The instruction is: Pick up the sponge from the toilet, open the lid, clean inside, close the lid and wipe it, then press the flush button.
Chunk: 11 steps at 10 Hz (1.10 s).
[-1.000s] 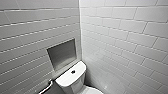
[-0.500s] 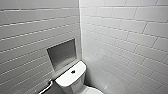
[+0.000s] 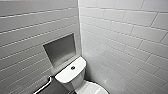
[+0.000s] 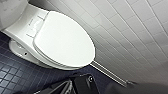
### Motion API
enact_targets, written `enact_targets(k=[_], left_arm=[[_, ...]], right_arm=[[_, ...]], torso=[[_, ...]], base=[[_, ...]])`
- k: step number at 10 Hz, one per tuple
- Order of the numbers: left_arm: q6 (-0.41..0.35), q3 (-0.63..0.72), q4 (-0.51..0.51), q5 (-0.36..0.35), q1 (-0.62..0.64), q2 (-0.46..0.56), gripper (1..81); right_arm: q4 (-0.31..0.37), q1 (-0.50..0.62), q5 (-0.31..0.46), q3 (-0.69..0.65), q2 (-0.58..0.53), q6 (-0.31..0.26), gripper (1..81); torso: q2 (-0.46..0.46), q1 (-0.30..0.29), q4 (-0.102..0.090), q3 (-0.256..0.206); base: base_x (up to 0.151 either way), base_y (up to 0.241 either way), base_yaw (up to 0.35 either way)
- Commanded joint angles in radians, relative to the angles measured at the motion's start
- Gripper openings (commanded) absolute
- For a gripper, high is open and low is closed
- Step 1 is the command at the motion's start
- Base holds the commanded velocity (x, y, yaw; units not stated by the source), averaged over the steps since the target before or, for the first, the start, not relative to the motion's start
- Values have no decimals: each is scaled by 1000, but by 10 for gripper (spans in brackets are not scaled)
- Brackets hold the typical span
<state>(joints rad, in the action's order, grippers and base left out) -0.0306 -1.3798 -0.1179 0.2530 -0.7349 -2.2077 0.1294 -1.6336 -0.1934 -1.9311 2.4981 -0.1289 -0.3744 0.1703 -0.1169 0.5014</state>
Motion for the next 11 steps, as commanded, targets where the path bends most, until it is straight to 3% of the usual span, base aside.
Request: enact_targets(k=[1,5,11], left_arm=[[-9,50,-170,149,293,51,811],[-9,-5,-273,178,453,17,811],[-8,-136,-391,180,625,-69,811]], right_arm=[[3,1,71,31,-29,2,10],[1,2,72,41,-32,0,10],[3,2,69,43,-35,2,10]], torso=[[0,0,0,-1],[1,1,0,8],[2,2,0,130]], base=[[0,0,0],[0,0,0],[0,0,0]])
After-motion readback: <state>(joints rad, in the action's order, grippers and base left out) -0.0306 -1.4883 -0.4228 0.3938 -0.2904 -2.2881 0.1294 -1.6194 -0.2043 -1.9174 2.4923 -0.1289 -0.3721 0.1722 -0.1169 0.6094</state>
